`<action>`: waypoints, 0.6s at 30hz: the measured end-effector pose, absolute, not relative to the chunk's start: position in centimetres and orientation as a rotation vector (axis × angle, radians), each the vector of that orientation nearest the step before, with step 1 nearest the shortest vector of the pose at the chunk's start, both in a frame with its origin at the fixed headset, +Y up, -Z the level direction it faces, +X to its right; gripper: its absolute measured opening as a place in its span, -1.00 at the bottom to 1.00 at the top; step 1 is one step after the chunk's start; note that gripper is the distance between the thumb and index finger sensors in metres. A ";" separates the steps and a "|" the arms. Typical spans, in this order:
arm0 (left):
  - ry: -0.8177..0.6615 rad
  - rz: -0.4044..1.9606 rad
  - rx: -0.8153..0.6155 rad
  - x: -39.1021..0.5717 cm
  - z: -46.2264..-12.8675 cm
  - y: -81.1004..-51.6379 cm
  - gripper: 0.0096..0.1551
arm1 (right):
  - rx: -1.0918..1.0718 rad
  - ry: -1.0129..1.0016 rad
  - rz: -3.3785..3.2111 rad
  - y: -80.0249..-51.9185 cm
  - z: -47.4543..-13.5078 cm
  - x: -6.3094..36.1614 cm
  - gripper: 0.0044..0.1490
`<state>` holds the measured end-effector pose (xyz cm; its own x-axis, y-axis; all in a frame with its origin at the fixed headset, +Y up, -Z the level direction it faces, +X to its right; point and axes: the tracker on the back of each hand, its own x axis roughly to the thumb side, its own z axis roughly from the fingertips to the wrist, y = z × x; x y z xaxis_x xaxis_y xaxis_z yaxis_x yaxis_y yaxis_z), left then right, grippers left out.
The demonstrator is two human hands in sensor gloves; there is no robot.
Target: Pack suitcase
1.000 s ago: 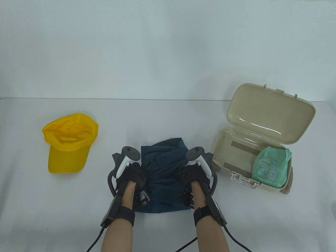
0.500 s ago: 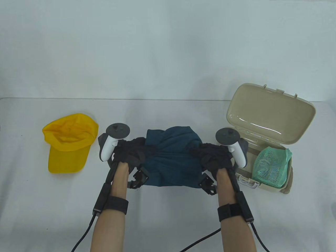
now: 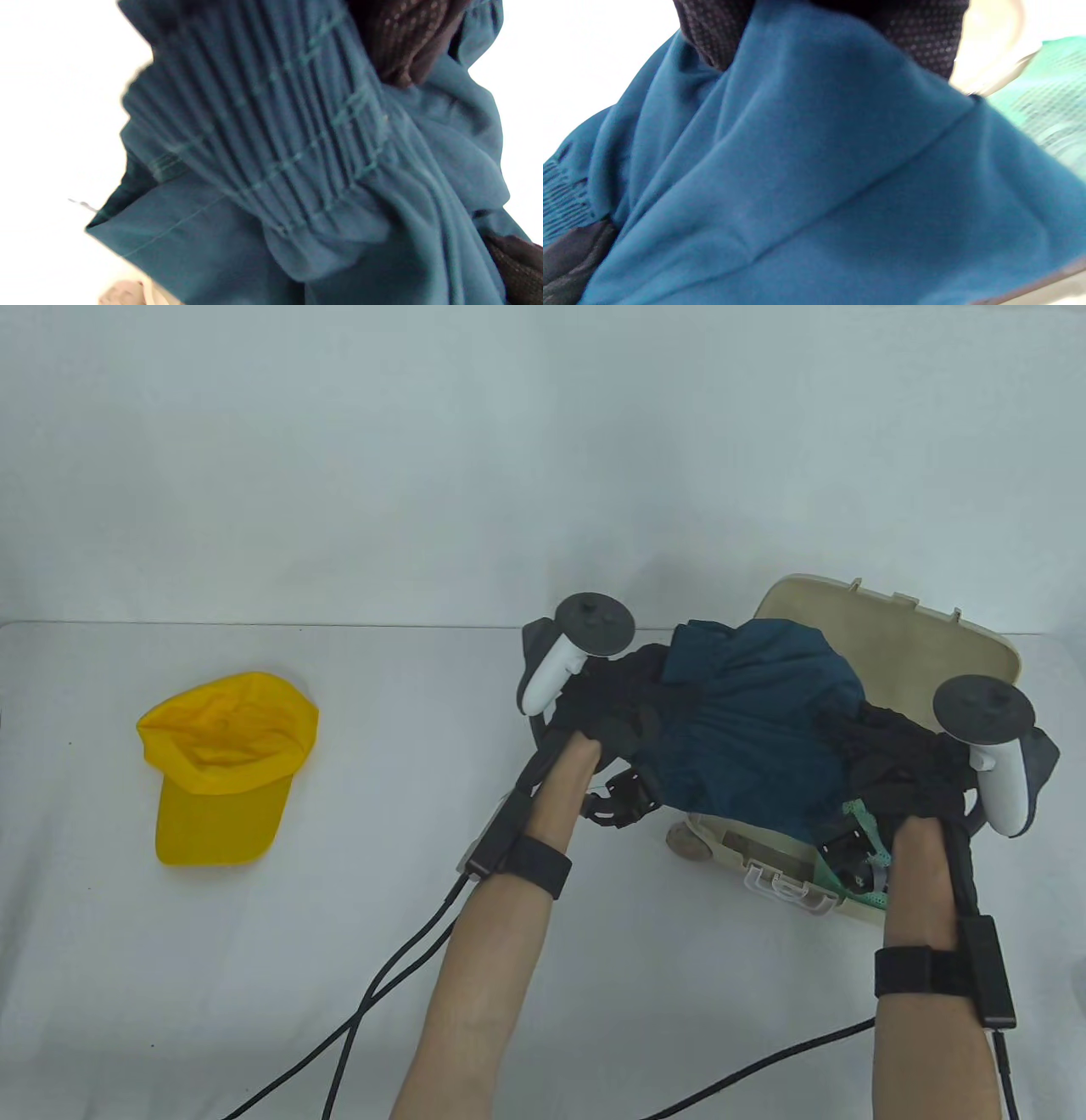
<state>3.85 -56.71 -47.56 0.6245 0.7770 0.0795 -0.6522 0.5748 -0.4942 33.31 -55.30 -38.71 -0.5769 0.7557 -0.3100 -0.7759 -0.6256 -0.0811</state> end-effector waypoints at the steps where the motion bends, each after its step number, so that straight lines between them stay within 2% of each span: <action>1: -0.316 0.846 -0.456 4.7 -47.7 -57.3 -0.17 | -0.415 0.080 2.208 -55.8 -38.7 34.1 -0.44; 9: -0.307 0.845 -0.569 9.8 -48.7 -64.9 -0.16 | -0.590 0.134 2.171 -62.1 -38.4 38.3 -0.44; 13: -0.272 0.834 -0.587 10.7 -48.8 -67.3 -0.11 | -0.656 0.158 2.145 -64.7 -38.4 39.1 -0.45; 18: -0.290 0.815 -0.618 11.2 -48.8 -68.5 -0.06 | -0.740 0.169 2.123 -67.3 -38.7 39.5 -0.45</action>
